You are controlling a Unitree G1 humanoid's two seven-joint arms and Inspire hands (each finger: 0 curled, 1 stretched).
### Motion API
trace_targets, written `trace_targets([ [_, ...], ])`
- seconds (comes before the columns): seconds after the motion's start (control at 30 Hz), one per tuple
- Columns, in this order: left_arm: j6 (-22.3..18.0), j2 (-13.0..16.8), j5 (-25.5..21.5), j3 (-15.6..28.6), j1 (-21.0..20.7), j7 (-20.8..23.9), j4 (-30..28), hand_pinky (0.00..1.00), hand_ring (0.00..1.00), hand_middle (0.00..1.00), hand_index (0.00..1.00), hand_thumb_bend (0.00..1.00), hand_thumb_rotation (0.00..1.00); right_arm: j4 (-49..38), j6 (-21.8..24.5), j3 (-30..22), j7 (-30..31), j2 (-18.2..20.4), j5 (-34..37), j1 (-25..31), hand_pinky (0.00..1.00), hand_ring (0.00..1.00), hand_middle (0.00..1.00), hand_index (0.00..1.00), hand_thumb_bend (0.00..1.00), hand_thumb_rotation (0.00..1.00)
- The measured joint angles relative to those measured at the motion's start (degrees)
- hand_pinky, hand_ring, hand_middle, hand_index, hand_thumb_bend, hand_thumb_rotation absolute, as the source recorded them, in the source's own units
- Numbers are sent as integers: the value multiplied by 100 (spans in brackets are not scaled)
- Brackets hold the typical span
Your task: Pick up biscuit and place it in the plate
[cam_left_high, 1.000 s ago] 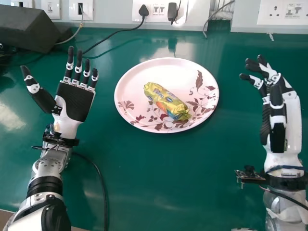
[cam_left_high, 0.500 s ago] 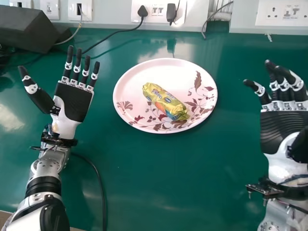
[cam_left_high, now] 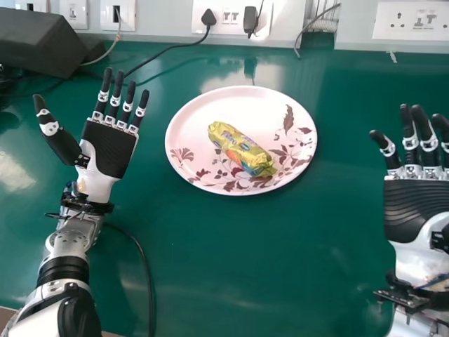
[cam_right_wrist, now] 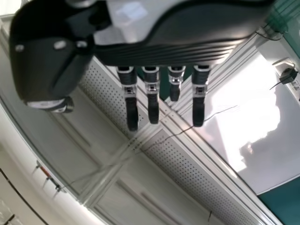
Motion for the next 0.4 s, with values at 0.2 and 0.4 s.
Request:
trace_targets([
  [0.2, 21, 17, 5, 1, 2, 12, -8, 90, 89, 97, 100, 98, 66, 35, 318, -202, 199, 199, 135, 11, 68, 85, 85, 76, 68, 58],
  [0.4, -40, 13, 25, 1, 3, 15, -9, 88, 89, 97, 100, 97, 66, 117, 580, -414, 418, 371, 295, 0, 69, 85, 86, 76, 66, 59],
])
